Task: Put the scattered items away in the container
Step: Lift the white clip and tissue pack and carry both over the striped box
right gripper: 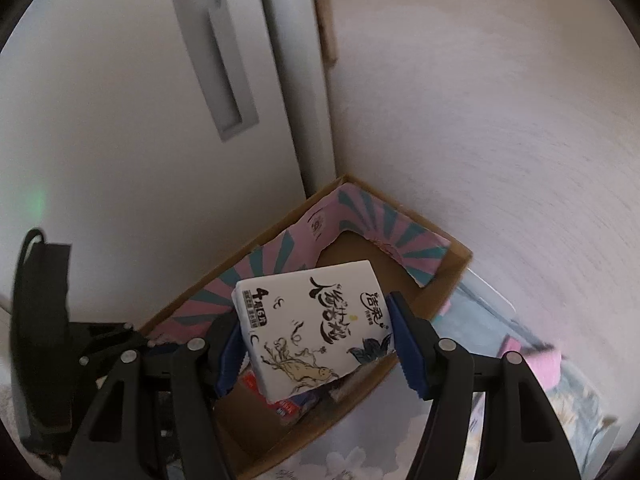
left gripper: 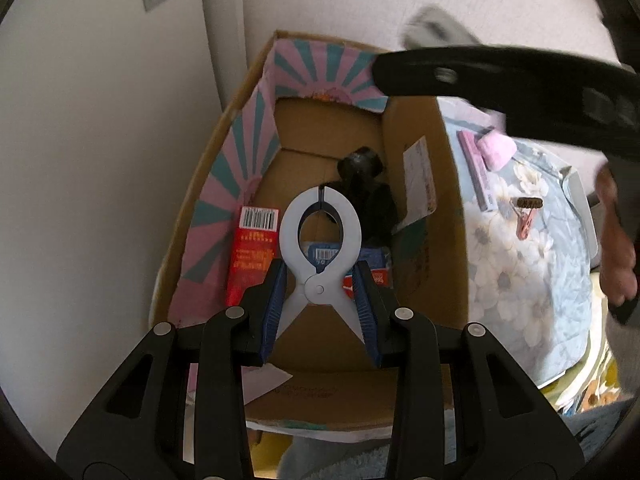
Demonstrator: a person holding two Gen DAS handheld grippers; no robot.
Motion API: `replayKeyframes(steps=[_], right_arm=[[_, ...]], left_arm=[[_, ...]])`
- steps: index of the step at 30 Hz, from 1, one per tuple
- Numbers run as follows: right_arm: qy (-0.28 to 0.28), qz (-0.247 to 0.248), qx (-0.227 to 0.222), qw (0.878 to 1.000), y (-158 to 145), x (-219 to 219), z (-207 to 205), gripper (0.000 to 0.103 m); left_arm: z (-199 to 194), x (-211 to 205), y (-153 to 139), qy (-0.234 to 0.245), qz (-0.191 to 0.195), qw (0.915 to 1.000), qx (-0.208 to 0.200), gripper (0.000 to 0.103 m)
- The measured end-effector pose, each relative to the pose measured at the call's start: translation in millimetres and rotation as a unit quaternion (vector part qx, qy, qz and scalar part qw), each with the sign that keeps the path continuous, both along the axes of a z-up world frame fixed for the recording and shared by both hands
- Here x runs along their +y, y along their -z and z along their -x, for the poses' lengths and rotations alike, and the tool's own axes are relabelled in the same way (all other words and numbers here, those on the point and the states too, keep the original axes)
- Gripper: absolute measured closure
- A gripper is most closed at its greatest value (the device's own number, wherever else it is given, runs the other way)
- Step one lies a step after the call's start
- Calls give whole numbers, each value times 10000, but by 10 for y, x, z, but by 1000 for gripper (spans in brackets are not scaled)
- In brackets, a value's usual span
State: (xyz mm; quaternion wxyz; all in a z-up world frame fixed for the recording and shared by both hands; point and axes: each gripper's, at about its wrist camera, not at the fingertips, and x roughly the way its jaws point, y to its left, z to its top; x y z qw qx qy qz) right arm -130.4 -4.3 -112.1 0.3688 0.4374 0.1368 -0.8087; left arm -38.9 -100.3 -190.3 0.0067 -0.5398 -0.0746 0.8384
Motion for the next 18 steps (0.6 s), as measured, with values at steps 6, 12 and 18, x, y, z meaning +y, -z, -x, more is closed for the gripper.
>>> replayKeyframes(steps=[6, 12, 18], right_arm=[[-313, -365, -277, 9985, 354, -359, 188, 42], [-431, -581, -529, 9960, 663, -552, 267, 42], [-522, -735, -528, 9945, 750, -640, 270, 41]], left_arm=[[-3, -95, 173, -129, -242, 9995, -140, 72], [-6, -135, 286, -148, -376, 9988, -287, 72], [44, -129, 318, -157, -347, 9986, -361, 69]])
